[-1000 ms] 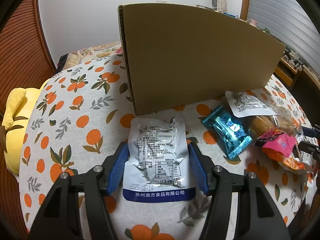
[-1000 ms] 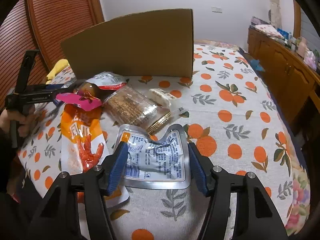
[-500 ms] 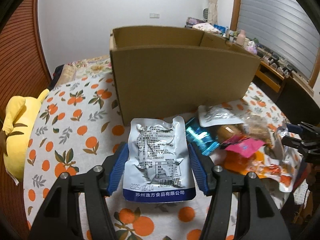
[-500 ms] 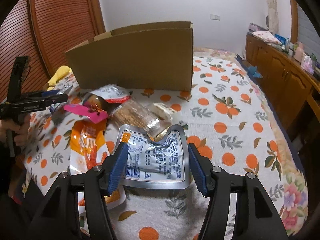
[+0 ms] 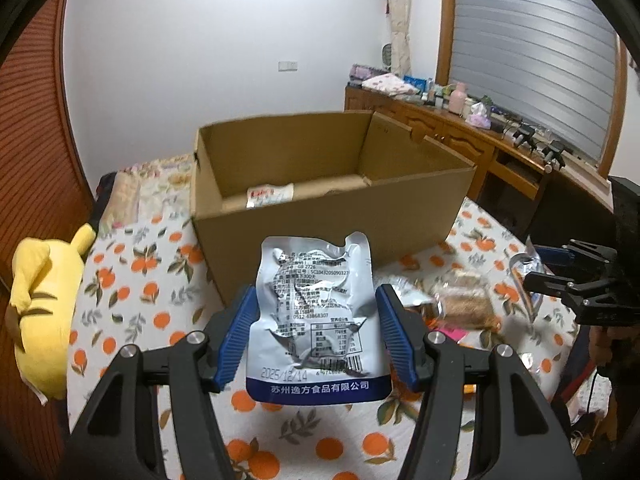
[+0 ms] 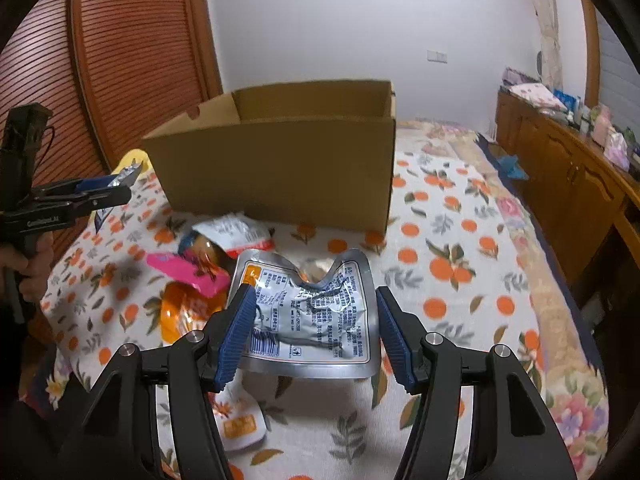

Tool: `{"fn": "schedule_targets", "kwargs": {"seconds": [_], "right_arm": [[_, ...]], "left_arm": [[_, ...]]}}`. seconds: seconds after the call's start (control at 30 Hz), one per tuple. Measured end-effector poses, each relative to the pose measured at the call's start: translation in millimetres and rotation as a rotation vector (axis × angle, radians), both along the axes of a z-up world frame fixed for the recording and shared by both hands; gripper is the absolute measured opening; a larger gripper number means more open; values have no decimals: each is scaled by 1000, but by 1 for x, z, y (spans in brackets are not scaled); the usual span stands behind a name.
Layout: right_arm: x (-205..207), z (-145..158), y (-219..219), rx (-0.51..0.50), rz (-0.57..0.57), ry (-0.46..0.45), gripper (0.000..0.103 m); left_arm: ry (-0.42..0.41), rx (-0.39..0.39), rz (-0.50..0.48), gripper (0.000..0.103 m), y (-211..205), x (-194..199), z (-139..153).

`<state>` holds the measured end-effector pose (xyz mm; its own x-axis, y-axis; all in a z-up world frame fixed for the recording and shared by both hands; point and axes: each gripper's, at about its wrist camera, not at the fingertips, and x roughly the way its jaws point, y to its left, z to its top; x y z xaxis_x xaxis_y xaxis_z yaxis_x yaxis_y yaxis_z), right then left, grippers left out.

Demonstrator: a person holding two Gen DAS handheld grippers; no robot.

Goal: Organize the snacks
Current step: 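Lift both pouches and carry them over the cardboard box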

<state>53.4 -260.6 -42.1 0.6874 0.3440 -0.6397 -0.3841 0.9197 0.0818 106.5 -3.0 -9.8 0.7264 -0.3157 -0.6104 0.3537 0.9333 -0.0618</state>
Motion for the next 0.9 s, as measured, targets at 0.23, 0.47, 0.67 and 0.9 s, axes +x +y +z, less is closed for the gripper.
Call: {"fn": "schedule_targets", "kwargs": {"seconds": [0.23,0.47,0.67,0.9], "right_arm": [[13,22,6,13,36,-46,62],[35,39,12,20,71,-74,62],[58,53,18,26,98,-98,62],[84,66,27,29,124,-125,62]], "left_arm": [[-33,8,-11,60,-9,12,18],[-45,18,1,60,-14,34,28],[-43,22,12,60,-15,60,33],[-49,33,8,60,-19,85,40]]}}
